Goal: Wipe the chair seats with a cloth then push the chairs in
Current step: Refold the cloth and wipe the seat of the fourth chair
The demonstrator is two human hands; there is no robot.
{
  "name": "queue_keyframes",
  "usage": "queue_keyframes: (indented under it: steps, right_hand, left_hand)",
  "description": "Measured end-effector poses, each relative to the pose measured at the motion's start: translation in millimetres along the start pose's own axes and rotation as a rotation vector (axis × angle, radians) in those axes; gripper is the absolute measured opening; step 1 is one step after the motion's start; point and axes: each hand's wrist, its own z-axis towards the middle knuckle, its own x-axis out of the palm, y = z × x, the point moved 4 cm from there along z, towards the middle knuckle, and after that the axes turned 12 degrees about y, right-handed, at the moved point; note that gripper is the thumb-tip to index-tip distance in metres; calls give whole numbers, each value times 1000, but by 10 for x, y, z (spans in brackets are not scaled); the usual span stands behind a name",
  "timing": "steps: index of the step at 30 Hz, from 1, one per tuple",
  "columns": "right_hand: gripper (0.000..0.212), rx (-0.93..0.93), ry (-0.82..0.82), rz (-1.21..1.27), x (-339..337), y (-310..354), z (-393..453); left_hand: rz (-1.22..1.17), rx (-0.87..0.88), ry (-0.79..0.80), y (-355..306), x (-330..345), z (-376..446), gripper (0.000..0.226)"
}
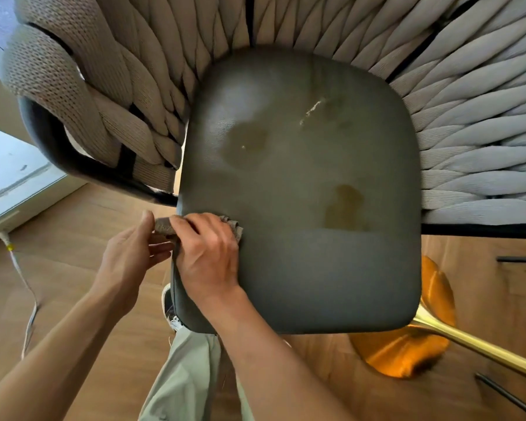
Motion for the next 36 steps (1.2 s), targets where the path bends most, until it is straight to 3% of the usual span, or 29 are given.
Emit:
queue_keyframes:
  steps: [6,13,17,22,29,36]
  right_hand:
    - [28,51,-110,-56,-385,-702,-230]
    - [37,184,-119,-205,-1104,-1772,-599]
    - [39,311,-113,-249,-1443,-2374,-801]
    - [42,435,-166,-248,-1791,-2862,-942]
    - [39,462,-265,-171,-1699,-2817,-889]
    - [37,253,-278,-77,-1141,-1946,-506]
  left_hand:
    - [305,126,-46,-55,77,44,7]
    - [537,134,-262,-197,189,28,17]
    - [520,116,-276,-183,198,51,29]
    - [481,87,-282,-152,188,78,26]
    - [385,49,-309,-116,221,65,20]
    - [347,52,-268,-131,216,56,20]
